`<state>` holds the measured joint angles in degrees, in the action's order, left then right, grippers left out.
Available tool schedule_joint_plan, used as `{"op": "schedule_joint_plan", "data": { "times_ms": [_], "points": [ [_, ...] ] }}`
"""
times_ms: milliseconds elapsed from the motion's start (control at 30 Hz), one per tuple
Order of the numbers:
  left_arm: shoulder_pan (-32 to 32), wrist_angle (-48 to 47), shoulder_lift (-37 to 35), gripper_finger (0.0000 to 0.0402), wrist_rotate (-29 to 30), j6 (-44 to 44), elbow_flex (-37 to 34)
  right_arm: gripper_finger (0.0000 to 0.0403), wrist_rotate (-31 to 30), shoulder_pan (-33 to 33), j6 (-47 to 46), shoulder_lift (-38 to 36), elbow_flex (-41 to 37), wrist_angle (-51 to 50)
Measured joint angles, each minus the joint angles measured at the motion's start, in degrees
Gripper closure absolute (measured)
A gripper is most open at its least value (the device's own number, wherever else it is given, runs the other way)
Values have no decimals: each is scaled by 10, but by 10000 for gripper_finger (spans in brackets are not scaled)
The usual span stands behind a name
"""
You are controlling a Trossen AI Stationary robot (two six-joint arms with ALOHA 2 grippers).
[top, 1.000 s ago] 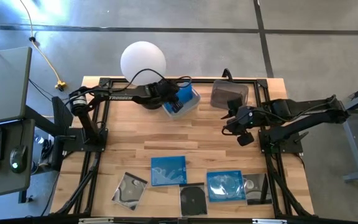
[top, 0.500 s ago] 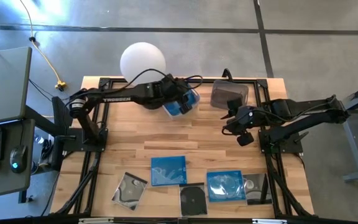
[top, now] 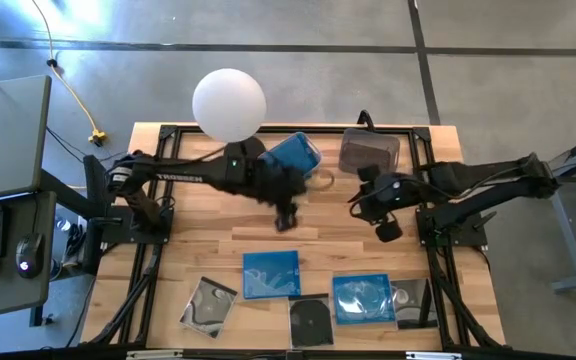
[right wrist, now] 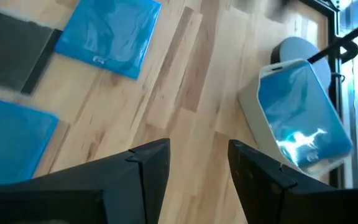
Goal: Pick & place jewel cases by type
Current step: Put the left blue CD case into the gray bin
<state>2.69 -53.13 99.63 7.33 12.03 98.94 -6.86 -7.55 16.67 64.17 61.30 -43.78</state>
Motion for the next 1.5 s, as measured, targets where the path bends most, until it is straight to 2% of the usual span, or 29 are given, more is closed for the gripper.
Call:
{"op": "schedule_joint_plan", "data": {
  "times_ms": [100, 167, 300, 433, 600, 700, 867, 1067, 1267, 1400, 1500],
  "points": [
    [43, -44, 6, 243, -44, 20, -2, 245, 42, 0, 32, 20, -72, 123],
    [75, -56, 10, 243, -44, 28, -15, 245, 67, -5, 63, 36, -122, 220],
    [147, -19, 9, 243, -31, 54, -52, 245, 60, -15, 91, 68, -194, 394],
    [223, 55, 9, 243, 44, 103, -94, 245, 76, -10, 80, 115, -228, 471],
    [291, 185, 9, 243, 156, 143, -167, 245, 75, 8, 79, 211, -219, 526],
    [312, 238, 9, 243, 181, 180, -220, 245, 79, 22, 79, 278, -198, 575],
    [329, 296, 9, 243, 201, 259, -284, 245, 107, 40, 93, 372, -132, 566],
    [334, 308, 32, 243, 190, 237, -301, 245, 140, 59, 95, 446, -67, 532],
    [333, 371, 83, 243, 145, 212, -300, 245, 140, 65, 144, 466, -46, 505],
    [337, 369, 112, 243, 167, 199, -294, 245, 147, 68, 156, 466, -45, 515],
    [338, 354, 124, 243, 195, 172, -295, 245, 180, 73, 158, 471, -41, 518]
  ]
}}
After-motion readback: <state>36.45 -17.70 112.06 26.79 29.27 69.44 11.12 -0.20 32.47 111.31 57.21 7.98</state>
